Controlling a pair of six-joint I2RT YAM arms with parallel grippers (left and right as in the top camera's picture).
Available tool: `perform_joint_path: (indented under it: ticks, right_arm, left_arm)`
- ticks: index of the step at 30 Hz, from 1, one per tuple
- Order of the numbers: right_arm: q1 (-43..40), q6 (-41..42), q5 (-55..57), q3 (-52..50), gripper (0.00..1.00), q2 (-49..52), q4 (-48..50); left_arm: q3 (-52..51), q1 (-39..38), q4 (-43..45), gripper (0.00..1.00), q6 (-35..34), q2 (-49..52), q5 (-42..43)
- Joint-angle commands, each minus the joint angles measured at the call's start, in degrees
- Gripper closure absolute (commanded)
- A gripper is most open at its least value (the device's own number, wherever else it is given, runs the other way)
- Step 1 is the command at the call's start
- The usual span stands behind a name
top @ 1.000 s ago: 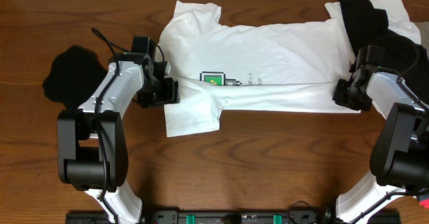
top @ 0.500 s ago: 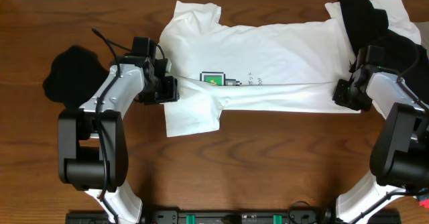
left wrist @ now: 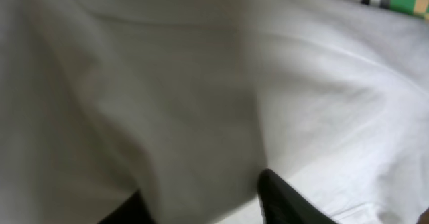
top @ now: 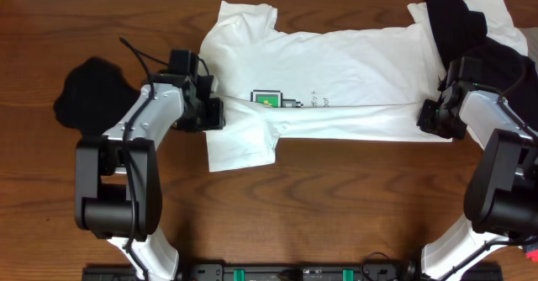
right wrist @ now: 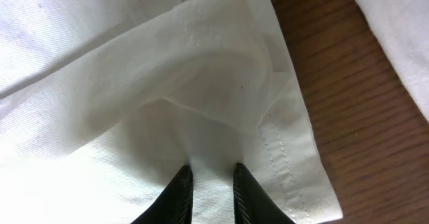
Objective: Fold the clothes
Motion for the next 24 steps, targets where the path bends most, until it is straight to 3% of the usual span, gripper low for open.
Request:
perform_joint_path:
  ticks: [1, 3, 5, 13, 24]
  right_arm:
    - [0.2, -0.7, 0.0, -1.4, 0.8, 0.7, 0.2]
    - [0.2, -0.7, 0.0, -1.4, 0.8, 0.7, 0.1]
    - [0.2, -0.7, 0.0, -1.4, 0.8, 0.7, 0.1]
    - [0.2, -0.7, 0.0, -1.4, 0.8, 0.7, 0.4]
    - [0.2, -0.7, 0.0, -1.4, 0.8, 0.7, 0.3]
  left_arm:
    - [-0.6, -1.0, 0.0, 0.76, 0.7, 0.7, -0.3]
    - [-0.6, -1.2, 0.0, 0.89, 0.6, 0.7, -0.3]
    - [-0.5, -1.1, -0.1, 0.94, 0.6, 0.5, -0.3]
    - [2.6, -1.1, -2.4, 0.94, 0.6, -5.9, -0.3]
    - [2.8, -1.1, 7.2, 0.94, -0.3, -10.3, -0.3]
